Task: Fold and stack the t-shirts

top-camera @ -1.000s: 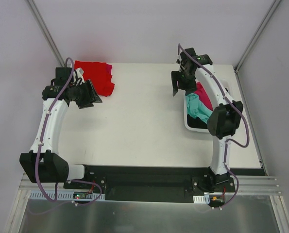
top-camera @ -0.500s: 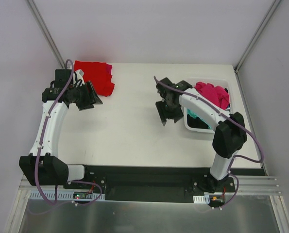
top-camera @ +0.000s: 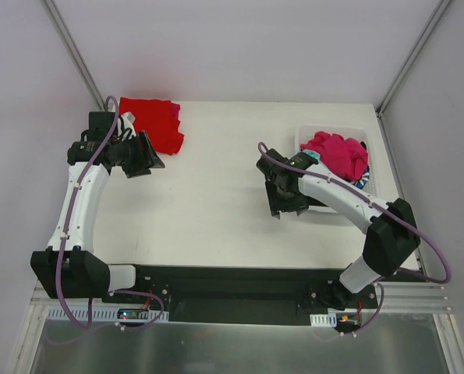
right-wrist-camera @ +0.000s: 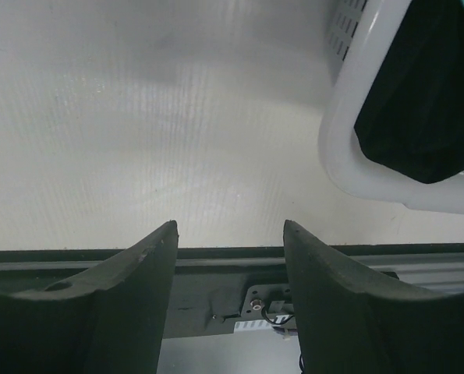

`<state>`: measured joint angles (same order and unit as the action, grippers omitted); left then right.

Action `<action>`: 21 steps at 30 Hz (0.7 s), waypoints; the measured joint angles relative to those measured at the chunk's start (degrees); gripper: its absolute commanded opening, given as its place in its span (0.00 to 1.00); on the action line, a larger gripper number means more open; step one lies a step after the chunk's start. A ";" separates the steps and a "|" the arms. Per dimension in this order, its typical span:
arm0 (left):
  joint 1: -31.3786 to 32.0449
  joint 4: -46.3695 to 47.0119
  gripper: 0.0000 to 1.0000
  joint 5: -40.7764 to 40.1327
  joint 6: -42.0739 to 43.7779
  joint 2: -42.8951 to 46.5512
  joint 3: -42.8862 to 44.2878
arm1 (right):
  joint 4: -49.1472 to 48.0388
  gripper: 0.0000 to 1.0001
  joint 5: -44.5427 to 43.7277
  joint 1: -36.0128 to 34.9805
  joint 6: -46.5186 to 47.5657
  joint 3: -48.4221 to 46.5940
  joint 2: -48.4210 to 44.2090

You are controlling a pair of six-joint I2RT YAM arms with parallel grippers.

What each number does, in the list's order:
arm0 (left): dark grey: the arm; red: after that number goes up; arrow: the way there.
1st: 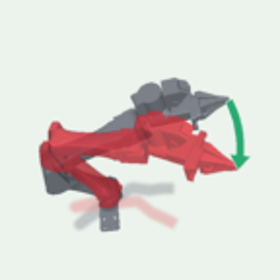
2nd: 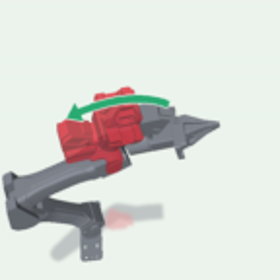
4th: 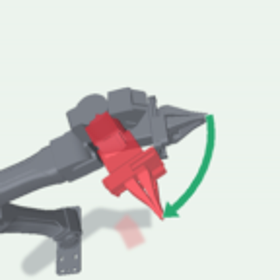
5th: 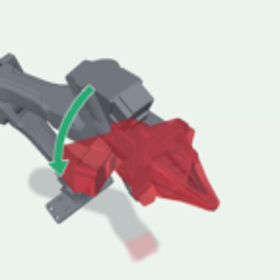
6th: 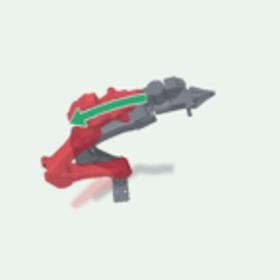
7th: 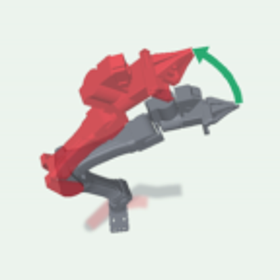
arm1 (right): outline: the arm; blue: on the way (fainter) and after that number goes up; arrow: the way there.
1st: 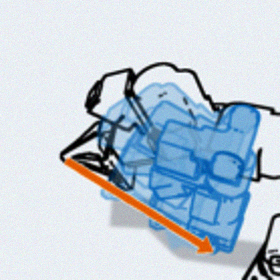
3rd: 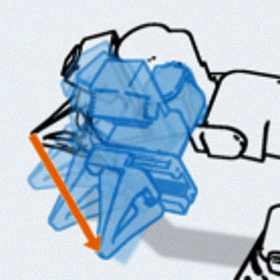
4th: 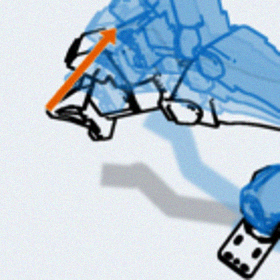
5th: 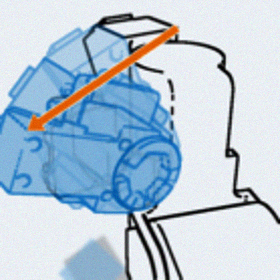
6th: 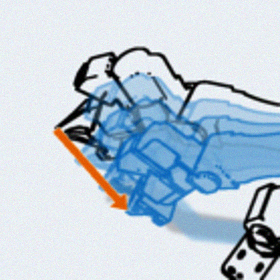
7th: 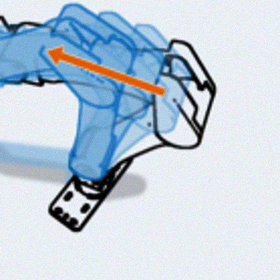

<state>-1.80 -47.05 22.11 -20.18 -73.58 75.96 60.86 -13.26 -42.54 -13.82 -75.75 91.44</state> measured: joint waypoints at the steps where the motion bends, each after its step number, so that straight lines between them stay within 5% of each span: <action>1: 0.02 0.00 0.51 0.00 0.00 0.00 0.00 | 0.07 0.59 -0.61 0.02 -0.66 0.79 -0.46; 21: 0.00 -0.02 0.52 0.00 0.00 0.92 -0.76 | -0.83 0.56 -5.75 8.17 -4.48 8.39 -1.81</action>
<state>-1.80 -47.07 22.11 -20.18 -72.66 75.20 60.03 -19.00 -34.37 -18.31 -67.35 89.62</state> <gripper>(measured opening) 0.516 0.568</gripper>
